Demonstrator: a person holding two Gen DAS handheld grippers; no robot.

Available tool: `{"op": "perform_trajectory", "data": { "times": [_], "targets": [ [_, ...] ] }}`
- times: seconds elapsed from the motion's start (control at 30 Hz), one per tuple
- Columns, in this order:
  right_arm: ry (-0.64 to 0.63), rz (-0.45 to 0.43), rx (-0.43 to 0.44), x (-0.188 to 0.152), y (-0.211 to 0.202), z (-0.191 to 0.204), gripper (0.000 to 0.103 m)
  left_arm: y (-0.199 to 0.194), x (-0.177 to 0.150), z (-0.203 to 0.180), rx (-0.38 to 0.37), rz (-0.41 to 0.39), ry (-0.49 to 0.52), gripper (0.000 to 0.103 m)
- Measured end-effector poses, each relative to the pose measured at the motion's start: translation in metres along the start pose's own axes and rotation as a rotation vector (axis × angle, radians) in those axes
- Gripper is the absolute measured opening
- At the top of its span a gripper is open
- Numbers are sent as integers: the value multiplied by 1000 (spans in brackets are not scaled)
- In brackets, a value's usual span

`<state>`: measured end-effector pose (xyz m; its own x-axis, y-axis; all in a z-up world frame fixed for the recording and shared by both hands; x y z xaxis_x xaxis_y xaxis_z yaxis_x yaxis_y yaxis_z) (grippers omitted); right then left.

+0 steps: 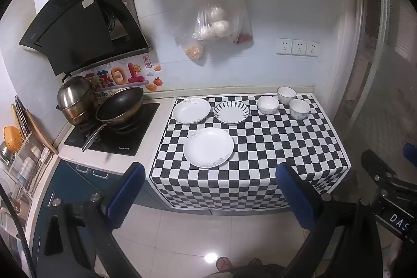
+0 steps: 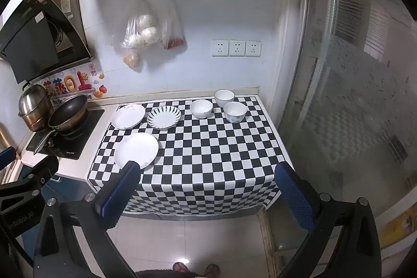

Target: Organize plates and bowls

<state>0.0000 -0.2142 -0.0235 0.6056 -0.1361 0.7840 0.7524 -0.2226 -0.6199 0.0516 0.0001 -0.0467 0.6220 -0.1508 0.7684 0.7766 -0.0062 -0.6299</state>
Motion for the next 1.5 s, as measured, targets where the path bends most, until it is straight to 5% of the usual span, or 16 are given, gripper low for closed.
{"op": "perform_trajectory", "data": {
  "times": [1.5],
  "targets": [
    [12,3,-9,5,-1,-16,103,-9,14,-6,-1,-16,-13,103]
  ]
}}
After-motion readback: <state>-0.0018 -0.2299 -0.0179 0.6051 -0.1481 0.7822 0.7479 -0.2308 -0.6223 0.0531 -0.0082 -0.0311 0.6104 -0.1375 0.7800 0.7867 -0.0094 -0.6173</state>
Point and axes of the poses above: each gripper's, at about its wrist camera, not at the fingertips, and y roughly the way its jaws point, z to its left, x to its top, the point moved 7 cm from there along y, roughly the way its jaws point, and after that the axes turned 3 degrees about -z, right-handed, at the moved point
